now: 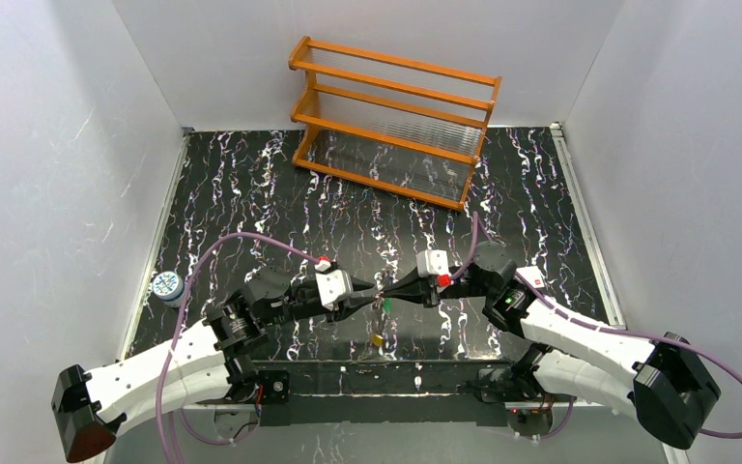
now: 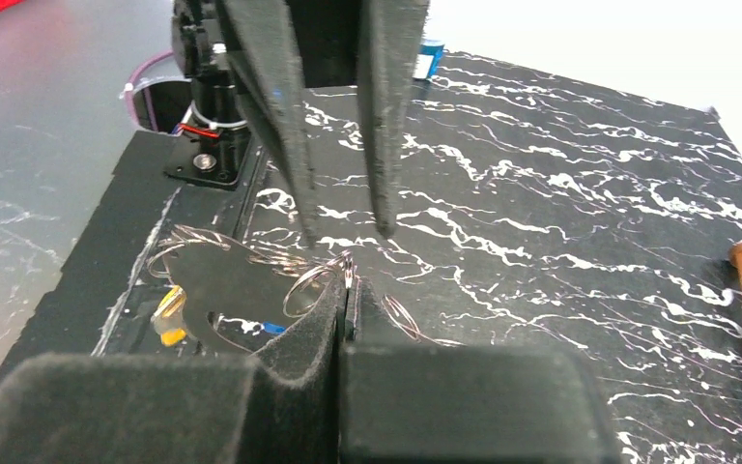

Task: Put the keys on the keyring
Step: Adjust the key on the keyring.

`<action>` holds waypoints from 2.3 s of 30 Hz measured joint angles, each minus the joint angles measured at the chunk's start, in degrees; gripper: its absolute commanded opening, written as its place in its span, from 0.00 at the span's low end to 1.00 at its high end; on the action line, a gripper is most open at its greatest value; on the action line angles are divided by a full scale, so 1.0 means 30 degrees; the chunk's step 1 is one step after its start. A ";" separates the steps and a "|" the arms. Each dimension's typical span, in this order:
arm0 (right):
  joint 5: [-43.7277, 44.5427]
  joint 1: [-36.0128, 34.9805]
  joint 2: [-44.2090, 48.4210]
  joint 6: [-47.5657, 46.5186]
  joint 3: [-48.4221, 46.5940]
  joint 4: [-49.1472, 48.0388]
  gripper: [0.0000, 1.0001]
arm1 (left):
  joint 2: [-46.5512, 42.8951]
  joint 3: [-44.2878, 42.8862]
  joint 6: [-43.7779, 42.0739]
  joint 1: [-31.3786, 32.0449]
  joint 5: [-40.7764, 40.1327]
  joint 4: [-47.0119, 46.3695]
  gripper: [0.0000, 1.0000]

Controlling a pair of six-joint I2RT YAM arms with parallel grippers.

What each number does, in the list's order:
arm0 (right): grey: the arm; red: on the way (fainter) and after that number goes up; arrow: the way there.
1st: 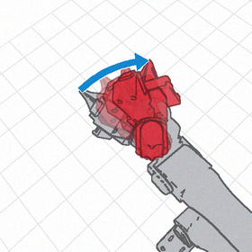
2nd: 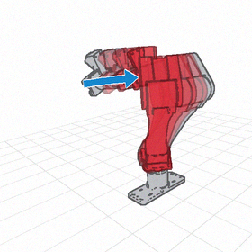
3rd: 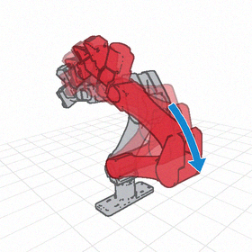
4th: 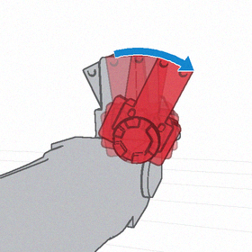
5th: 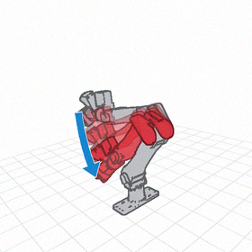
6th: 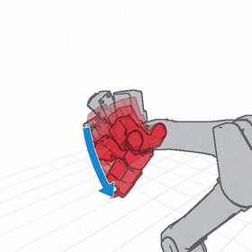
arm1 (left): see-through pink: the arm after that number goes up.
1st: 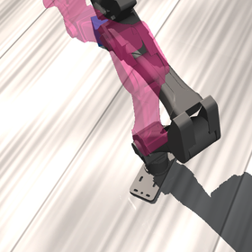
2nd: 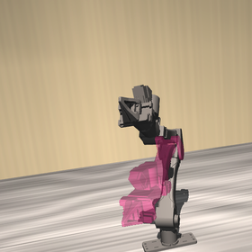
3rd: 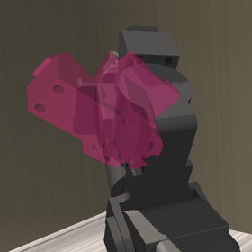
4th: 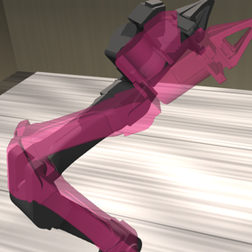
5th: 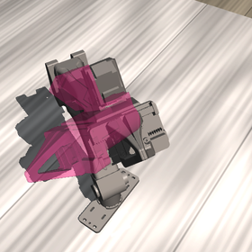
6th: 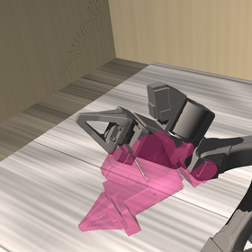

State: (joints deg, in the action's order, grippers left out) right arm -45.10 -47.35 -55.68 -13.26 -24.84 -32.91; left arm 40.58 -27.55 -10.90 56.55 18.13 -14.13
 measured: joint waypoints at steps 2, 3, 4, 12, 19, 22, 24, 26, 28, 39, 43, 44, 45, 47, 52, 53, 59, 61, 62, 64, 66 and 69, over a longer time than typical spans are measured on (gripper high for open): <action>0.0321 0.0015 -0.0058 0.0000 -0.0087 -0.0007 0.01 | -0.0109 0.0000 0.0015 0.0036 0.0146 0.0000 0.27; 0.0517 0.0029 -0.0066 0.0015 -0.0146 0.0000 0.01 | -0.0131 0.0007 0.0029 0.0066 0.0219 0.0000 0.27; 0.0692 0.0029 -0.0073 0.0022 -0.0189 0.0000 0.01 | -0.0138 0.0022 0.0073 0.0066 0.0299 0.0000 0.27; 0.1632 0.0029 -0.0066 0.0219 -0.0291 0.0000 0.01 | 0.0117 0.0117 0.0532 0.0066 0.0627 0.0007 0.27; 0.2535 0.0029 -0.0066 0.0801 -0.0291 -0.0036 0.01 | 0.0787 -0.0342 0.2572 0.0102 -0.1756 -0.0051 0.50; 0.2907 0.0029 -0.0160 0.0998 -0.0299 -0.0066 0.01 | 0.1311 -0.1013 0.3687 0.0138 -0.3526 0.0029 0.51; 0.3089 0.0029 -0.0277 0.1093 -0.0299 -0.0066 0.01 | 0.1362 -0.1246 0.4131 0.0175 -0.4787 0.0036 0.50; 0.3162 0.0029 -0.0350 0.1180 -0.0291 -0.0066 0.01 | 0.1282 -0.1282 0.4357 0.0204 -0.5712 0.0044 0.44; 0.3206 0.0029 -0.0350 0.1231 -0.0299 -0.0058 0.01 | 0.1231 -0.1282 0.4328 0.0204 -0.6346 0.0080 0.38; 0.2353 0.0029 -0.0350 0.0838 -0.0299 0.0007 0.01 | 0.0911 -0.1188 0.1217 0.0211 -0.3548 0.0109 0.38; 0.1894 0.0029 -0.0342 0.0648 -0.0313 0.0095 0.01 | 0.0437 -0.0721 0.0299 0.0211 -0.2514 -0.0211 0.31; 0.1770 0.0029 -0.0342 0.0612 -0.0328 0.0117 0.01 | 0.0430 -0.0663 0.0131 0.0211 -0.2331 -0.0233 0.30; 0.1632 0.0029 -0.0342 0.0554 -0.0350 0.0124 0.01 | 0.0452 -0.0641 -0.0007 0.0211 -0.2186 -0.0240 0.28; 0.1399 0.0029 -0.0342 0.0474 -0.0423 0.0211 0.01 | 0.0554 -0.0641 -0.0219 0.0211 -0.1916 -0.0284 0.26; 0.0969 0.0029 -0.0328 0.0328 -0.0546 0.0386 0.01 | 0.1064 -0.0641 -0.0561 0.0211 -0.1639 -0.0328 0.19; 0.0933 0.0029 -0.0328 0.0321 -0.0546 0.0452 0.01 | 0.1129 -0.0641 -0.0648 0.0211 -0.1581 -0.0335 0.18; 0.0874 0.0051 -0.0328 0.0262 -0.0546 0.0532 0.01 | 0.1217 -0.0634 -0.1020 0.0226 -0.1297 -0.0313 0.08; 0.0845 0.0051 -0.0328 0.0240 -0.0546 0.0532 0.01 | 0.1231 -0.0634 -0.1137 0.0240 -0.1217 -0.0299 0.13; 0.0823 0.0051 -0.0321 0.0211 -0.0546 0.0539 0.01 | 0.1253 -0.0634 -0.1188 0.0255 -0.1202 -0.0299 0.16; 0.0729 0.0087 -0.0313 0.0189 -0.0546 0.0619 0.01 | 0.1333 -0.0634 -0.1326 0.0270 -0.1202 -0.0299 0.21; 0.0561 0.0102 -0.0313 0.0182 -0.0546 0.0685 0.01 | 0.1464 -0.0634 -0.1421 0.0284 -0.1231 -0.0277 0.24; 0.0466 0.0138 -0.0299 0.0146 -0.0546 0.0882 0.01 | 0.1603 -0.0605 -0.1515 0.0284 -0.1311 -0.0270 0.24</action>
State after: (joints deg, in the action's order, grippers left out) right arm -43.70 -46.94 -56.58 -12.82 -26.48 -30.26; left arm 45.39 -29.36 -15.44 57.41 14.20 -14.94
